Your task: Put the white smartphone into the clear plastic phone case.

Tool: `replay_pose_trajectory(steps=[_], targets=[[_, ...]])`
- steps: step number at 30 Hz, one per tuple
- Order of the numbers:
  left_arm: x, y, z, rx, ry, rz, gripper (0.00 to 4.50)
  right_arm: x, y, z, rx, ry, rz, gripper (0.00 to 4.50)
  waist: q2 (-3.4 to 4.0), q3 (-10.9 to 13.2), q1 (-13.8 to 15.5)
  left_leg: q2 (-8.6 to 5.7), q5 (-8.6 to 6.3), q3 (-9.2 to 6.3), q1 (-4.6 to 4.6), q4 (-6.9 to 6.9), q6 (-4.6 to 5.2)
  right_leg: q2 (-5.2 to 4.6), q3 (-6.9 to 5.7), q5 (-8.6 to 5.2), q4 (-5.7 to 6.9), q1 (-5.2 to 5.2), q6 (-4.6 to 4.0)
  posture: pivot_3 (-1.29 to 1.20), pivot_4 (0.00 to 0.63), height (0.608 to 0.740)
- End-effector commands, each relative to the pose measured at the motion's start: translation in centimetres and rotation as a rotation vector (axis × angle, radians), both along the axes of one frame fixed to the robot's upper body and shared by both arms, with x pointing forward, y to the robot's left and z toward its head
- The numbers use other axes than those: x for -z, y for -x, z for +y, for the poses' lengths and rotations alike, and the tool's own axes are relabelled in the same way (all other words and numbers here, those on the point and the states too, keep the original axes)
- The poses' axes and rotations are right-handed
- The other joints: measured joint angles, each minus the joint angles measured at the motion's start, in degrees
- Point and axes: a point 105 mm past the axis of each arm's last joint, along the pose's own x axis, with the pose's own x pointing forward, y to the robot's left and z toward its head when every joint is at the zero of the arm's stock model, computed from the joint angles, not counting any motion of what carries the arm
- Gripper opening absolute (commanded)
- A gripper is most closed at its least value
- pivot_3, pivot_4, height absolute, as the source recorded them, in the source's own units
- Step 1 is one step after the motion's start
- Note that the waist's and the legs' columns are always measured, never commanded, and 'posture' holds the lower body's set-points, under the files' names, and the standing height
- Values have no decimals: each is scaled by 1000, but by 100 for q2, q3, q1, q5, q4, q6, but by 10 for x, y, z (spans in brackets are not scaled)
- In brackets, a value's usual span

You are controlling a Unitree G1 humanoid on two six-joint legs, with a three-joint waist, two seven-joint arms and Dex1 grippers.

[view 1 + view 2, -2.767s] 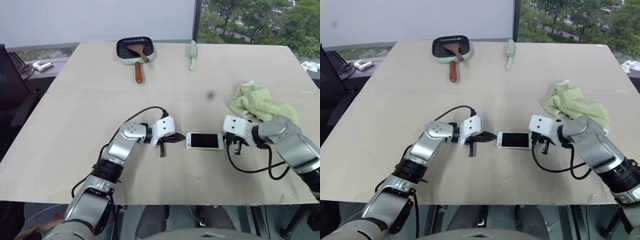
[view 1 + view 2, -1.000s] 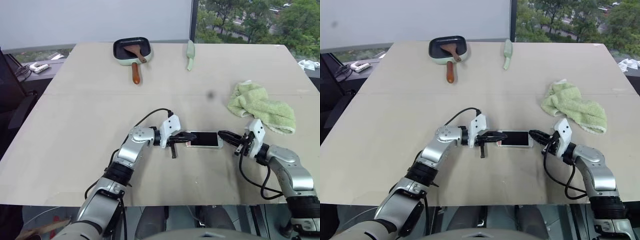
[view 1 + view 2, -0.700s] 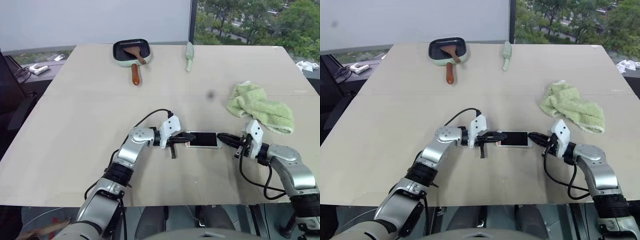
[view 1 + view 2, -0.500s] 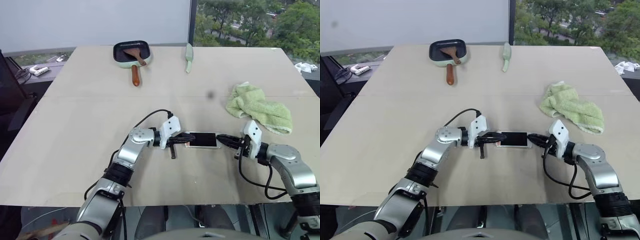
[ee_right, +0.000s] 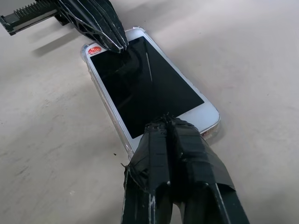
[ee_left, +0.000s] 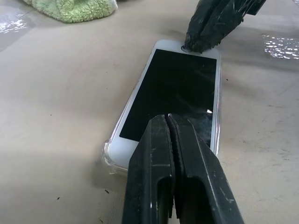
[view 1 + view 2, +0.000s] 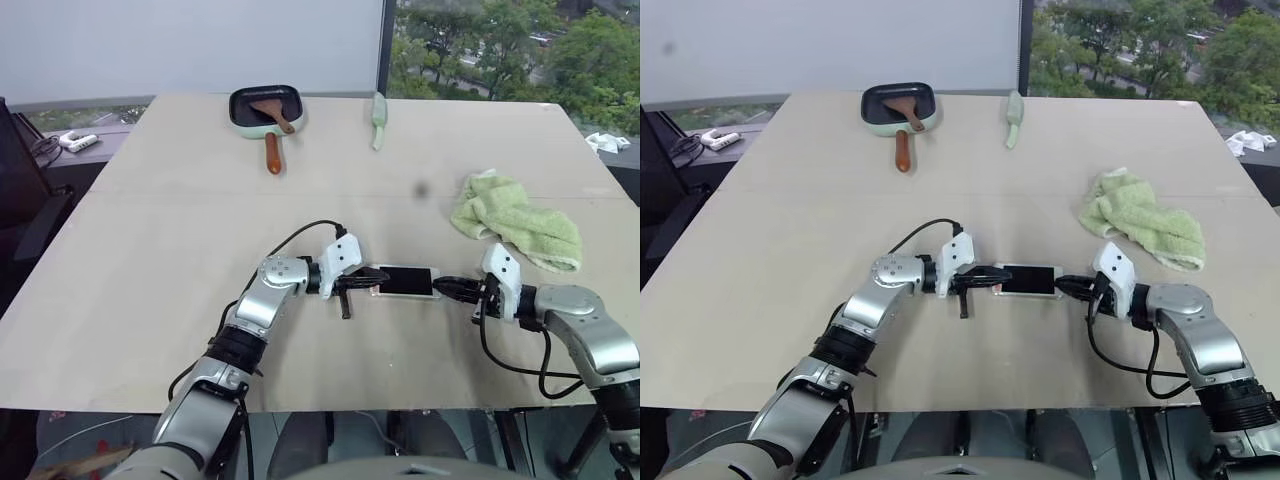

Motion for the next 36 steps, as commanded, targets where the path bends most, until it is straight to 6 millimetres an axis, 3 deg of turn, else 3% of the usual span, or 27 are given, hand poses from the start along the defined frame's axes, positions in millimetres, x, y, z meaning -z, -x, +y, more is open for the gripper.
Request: replay_pose_trajectory(steps=[1,15,23,36], targets=[[-2,1,-2,18,-6,-19,68,70,30,-14,32,163,304,0,-7,-17,0,2,0,-1,0,0,0,0,-1,-5,-1,2,-9,0,150,740],[-2,2,-1,20,-10,-23,68,84,42,-20,-34,265,362,0,-6,-56,18,23,-1,-5,18,-6,-1,-3,-12,-10,-32,34,-16,0,150,740],[-1,2,-1,24,-15,-23,68,65,20,-16,32,187,284,0,-1,-62,7,25,-1,-4,19,-6,0,-6,-11,-10,-43,38,-18,0,150,740],[1,3,-4,28,-9,-23,68,60,-7,-19,194,167,256,0,3,-60,-138,32,-1,2,23,-6,0,-28,-3,-5,-44,37,-25,0,150,740]])
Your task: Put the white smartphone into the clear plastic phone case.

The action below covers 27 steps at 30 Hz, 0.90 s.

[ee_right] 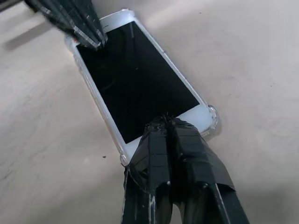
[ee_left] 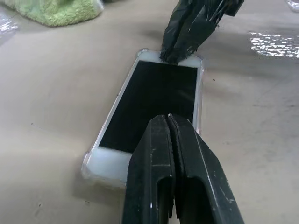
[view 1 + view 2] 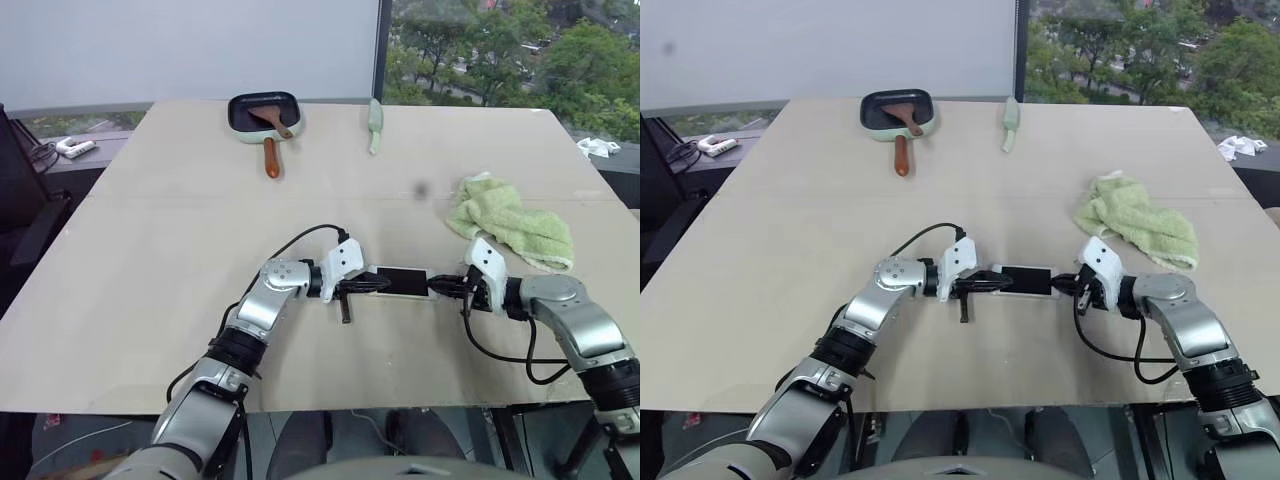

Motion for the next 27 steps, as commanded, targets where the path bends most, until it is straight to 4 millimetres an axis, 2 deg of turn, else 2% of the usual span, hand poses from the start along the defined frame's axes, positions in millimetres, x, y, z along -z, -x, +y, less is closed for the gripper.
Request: replay_pose_trajectory(steps=[1,3,6,7,8,10,13,14,17,20,21,22,25,27], targets=[[-6,-1,-1,5,11,-29,68,49,9,-27,155,91,184,0,1,1,-23,0,0,1,1,0,0,-8,1,1,0,0,-1,0,150,740],[-11,-1,-1,-2,37,-40,68,36,6,-20,144,10,151,0,3,5,-19,0,0,0,4,1,0,-9,0,2,0,-1,-2,0,150,740],[-33,-5,0,-39,136,-70,68,11,10,-9,87,-126,97,0,33,34,-15,0,0,-2,-5,0,0,-11,-1,2,-1,-6,-2,0,150,740],[-39,-5,1,-48,165,-75,0,7,11,-8,76,-147,89,467,38,38,-14,-2,0,-1,-21,0,0,-9,-2,4,-1,-21,-2,0,150,740],[-46,-5,2,-54,195,-80,0,3,14,-8,56,-160,73,604,38,40,-10,-3,0,0,-33,-1,0,-2,-2,5,1,-34,-2,0,150,740],[-55,-4,5,-67,233,-85,0,-1,18,-8,38,-177,69,1280,45,49,-8,-5,0,1,-58,-10,0,9,-2,13,0,-61,13,0,150,740],[-70,1,13,-80,275,-92,869,-18,21,-10,24,-241,25,2677,57,63,-7,-6,0,0,-62,-24,0,16,-4,16,-10,-64,22,0,150,740],[-74,4,16,-80,280,-95,1194,-25,21,-11,21,-268,3,3019,65,79,-5,-6,0,0,-62,-33,0,17,-4,17,-19,-64,22,0,150,740],[-77,14,33,-93,257,-95,2531,-40,24,-18,12,-299,-48,4387,90,120,-4,-8,0,0,-64,-52,0,20,-5,17,-37,-65,23,0,150,740],[-72,23,56,-136,221,-82,3799,-49,30,-32,20,-299,-74,4500,110,153,-5,-9,0,3,-69,-71,0,20,-2,16,-47,-75,24,0,150,740],[-68,25,65,-162,205,-81,4368,-50,32,-39,29,-293,-82,4500,113,155,-4,-9,0,4,-76,-77,0,20,0,15,-47,-88,26,0,150,740],[-64,27,73,-192,185,-87,4450,-52,34,-46,44,-280,-99,4500,114,156,0,-8,0,2,-92,-78,0,22,-4,14,-47,-104,27,0,150,740],[-38,37,113,-292,49,-69,4450,-49,40,-89,148,-188,-195,4500,113,157,19,-8,1,-1,-129,-76,-1,24,-8,15,-44,-135,28,0,150,740],[-28,44,128,-317,1,-72,4450,-46,50,-102,146,-157,-225,4500,115,161,43,-9,0,3,-130,-81,-1,23,-5,13,-52,-137,29,0,150,740]])
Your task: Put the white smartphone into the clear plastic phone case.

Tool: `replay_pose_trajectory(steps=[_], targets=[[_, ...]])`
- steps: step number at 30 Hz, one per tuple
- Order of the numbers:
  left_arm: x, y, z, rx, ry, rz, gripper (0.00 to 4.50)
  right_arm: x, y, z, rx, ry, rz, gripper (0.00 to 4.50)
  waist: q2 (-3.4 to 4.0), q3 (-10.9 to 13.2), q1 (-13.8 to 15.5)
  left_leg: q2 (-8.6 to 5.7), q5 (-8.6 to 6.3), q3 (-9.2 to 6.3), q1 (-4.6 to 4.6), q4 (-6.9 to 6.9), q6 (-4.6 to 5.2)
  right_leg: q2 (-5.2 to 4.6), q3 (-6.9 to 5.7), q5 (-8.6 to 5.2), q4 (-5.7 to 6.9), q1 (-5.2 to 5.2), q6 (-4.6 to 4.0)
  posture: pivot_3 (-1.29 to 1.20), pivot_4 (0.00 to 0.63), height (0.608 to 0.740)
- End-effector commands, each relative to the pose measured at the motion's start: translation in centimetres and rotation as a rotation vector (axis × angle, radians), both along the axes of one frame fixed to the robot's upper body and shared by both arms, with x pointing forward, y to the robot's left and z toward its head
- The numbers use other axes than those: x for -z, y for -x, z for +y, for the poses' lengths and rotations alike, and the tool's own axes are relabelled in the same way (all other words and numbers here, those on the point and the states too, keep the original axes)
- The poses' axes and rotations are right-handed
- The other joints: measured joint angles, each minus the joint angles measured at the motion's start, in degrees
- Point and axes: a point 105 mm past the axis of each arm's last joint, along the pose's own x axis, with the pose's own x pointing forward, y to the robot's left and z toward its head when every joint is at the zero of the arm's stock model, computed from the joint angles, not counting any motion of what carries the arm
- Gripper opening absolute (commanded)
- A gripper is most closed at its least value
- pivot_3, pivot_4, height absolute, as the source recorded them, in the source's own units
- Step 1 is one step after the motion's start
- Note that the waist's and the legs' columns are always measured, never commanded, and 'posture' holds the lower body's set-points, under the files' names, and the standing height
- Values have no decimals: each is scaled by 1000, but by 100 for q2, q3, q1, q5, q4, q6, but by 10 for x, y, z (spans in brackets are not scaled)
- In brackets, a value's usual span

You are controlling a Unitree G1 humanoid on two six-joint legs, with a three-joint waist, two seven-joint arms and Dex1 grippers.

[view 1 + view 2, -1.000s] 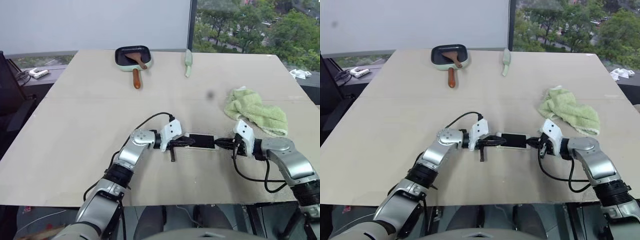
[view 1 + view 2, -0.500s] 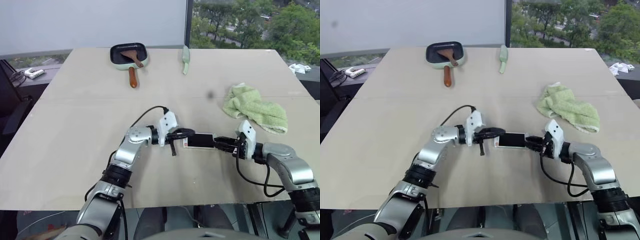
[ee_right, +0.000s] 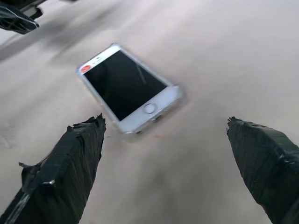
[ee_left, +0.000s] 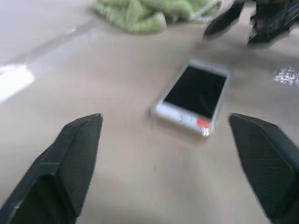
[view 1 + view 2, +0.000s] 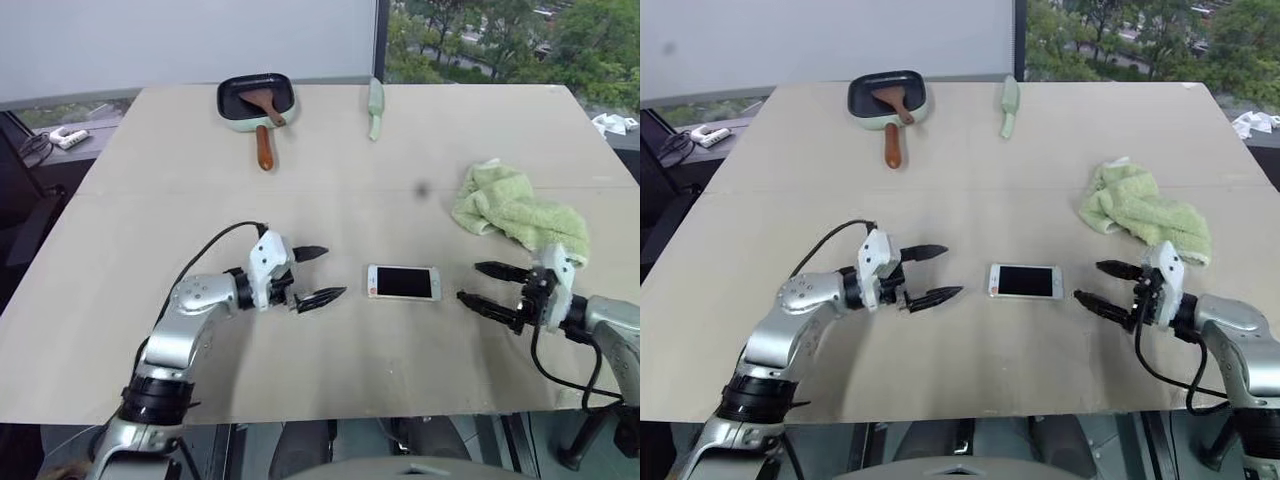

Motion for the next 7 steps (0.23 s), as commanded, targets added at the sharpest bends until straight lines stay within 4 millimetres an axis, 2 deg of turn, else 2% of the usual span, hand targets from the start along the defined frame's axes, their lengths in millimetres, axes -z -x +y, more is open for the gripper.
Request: replay_pose_trajectory(steps=[1,4,7], targets=[[1,8,24,-34,-67,-49,4450,-5,13,-30,37,78,-89,4500,-5,7,33,0,0,2,0,-2,0,-1,0,-1,-3,0,1,0,150,740],[3,18,32,-49,-58,-24,4450,2,26,-39,28,114,-75,4500,-4,16,59,0,0,7,1,0,0,-2,4,-2,-4,0,1,0,150,740],[2,21,35,-65,-56,-25,4450,5,30,-41,21,125,-80,4500,-4,17,64,1,0,12,4,7,0,-2,11,-2,0,1,0,0,150,740]])
